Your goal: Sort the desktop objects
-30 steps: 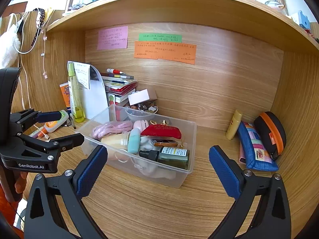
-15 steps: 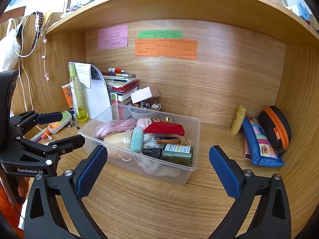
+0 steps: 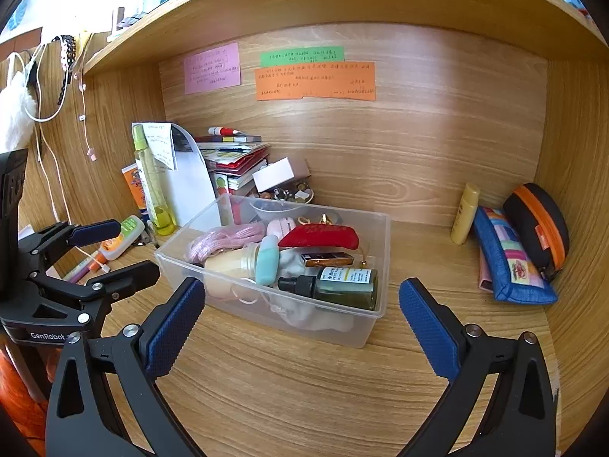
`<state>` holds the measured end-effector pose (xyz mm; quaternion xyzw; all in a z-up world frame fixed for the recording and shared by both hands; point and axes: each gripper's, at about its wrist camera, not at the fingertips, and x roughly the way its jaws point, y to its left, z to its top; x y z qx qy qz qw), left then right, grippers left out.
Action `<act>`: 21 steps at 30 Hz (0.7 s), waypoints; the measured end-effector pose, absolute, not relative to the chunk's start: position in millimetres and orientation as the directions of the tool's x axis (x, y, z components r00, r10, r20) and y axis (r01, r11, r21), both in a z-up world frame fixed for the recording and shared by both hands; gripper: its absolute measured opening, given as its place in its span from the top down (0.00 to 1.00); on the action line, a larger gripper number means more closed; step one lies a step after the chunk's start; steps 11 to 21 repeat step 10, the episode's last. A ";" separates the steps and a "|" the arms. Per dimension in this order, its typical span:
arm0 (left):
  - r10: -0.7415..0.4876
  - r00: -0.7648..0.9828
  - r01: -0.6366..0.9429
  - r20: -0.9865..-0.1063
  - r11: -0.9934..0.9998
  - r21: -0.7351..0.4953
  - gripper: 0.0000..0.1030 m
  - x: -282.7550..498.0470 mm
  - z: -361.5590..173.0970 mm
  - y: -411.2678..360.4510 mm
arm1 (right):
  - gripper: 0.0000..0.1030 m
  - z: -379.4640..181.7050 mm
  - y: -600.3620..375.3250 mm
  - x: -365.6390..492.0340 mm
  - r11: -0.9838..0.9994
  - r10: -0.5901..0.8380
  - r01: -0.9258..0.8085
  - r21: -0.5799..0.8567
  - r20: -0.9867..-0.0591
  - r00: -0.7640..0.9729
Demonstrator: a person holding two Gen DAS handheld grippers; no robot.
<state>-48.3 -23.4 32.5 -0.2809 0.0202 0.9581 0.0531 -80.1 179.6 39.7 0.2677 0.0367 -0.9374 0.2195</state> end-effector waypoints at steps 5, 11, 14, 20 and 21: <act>0.091 -0.838 -0.110 -0.539 -0.994 0.004 0.10 -48.1 32.1 -24.2 | 0.01 36.9 180.4 -83.5 -0.900 -0.399 0.430 0.069 -0.528 -0.750; 0.106 -0.840 -0.114 -0.532 -0.993 -0.018 0.09 -48.8 31.8 -28.9 | 0.01 32.7 180.1 -87.3 -0.901 -0.400 0.427 0.082 -0.541 -0.740; 0.106 -0.840 -0.114 -0.532 -0.993 -0.018 0.09 -48.8 31.8 -28.9 | 0.01 32.7 180.1 -87.3 -0.901 -0.400 0.427 0.082 -0.541 -0.740; 0.106 -0.840 -0.114 -0.532 -0.993 -0.018 0.09 -48.8 31.8 -28.9 | 0.01 32.7 180.1 -87.3 -0.901 -0.400 0.427 0.082 -0.541 -0.740; 0.106 -0.840 -0.114 -0.532 -0.993 -0.018 0.09 -48.8 31.8 -28.9 | 0.01 32.7 180.1 -87.3 -0.901 -0.400 0.427 0.082 -0.541 -0.740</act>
